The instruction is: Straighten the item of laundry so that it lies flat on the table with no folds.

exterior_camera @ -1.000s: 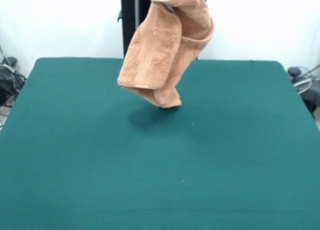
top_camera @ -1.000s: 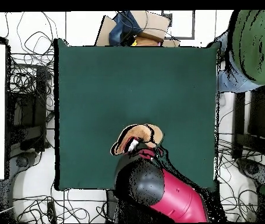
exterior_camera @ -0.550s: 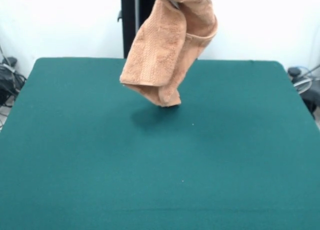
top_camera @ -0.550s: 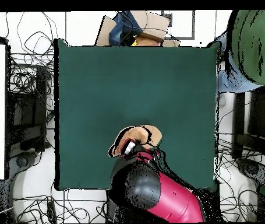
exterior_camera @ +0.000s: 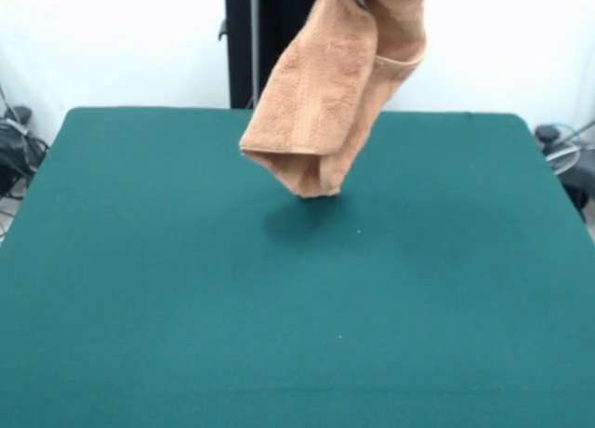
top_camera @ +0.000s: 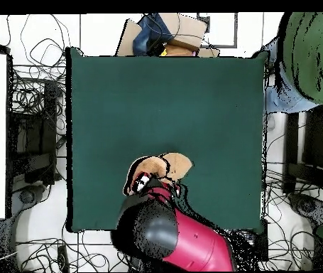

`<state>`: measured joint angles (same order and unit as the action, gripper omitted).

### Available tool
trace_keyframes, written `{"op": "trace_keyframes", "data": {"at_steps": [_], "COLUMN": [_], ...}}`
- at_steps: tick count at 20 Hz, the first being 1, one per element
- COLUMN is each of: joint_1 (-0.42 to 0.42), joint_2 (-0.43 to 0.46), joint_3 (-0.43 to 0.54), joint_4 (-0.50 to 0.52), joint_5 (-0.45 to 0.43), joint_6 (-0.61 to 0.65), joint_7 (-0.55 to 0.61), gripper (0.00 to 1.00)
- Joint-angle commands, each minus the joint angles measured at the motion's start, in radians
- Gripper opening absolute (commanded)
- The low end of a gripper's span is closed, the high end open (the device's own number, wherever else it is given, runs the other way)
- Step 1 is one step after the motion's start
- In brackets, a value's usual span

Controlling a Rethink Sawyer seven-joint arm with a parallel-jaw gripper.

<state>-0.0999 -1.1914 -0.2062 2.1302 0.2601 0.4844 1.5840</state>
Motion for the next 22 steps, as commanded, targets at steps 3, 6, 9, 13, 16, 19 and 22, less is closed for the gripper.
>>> {"op": "trace_keyframes", "data": {"at_steps": [3, 6, 9, 13, 16, 19, 22], "joint_1": [0.003, -0.016, -0.043, -0.041, -0.027, -0.024, -0.022], "joint_2": [0.02, 0.051, 0.088, 0.128, 0.157, 0.189, 0.215], "joint_3": [-0.001, 0.024, 0.063, 0.072, 0.067, 0.07, 0.071], "joint_4": [0.075, 0.049, 0.021, -0.03, -0.081, -0.139, -0.189], "joint_5": [-0.019, -0.008, 0.017, 0.002, -0.004, -0.002, 0.003], "joint_6": [0.049, 0.035, 0.009, -0.008, 0.014, 0.047, 0.067], "joint_7": [0.172, 0.157, 0.148, 0.162, 0.179, 0.183, 0.189], "gripper": [0.0, 0.0, 0.0, 0.0, 0.0, 0.0, 0.0]}}
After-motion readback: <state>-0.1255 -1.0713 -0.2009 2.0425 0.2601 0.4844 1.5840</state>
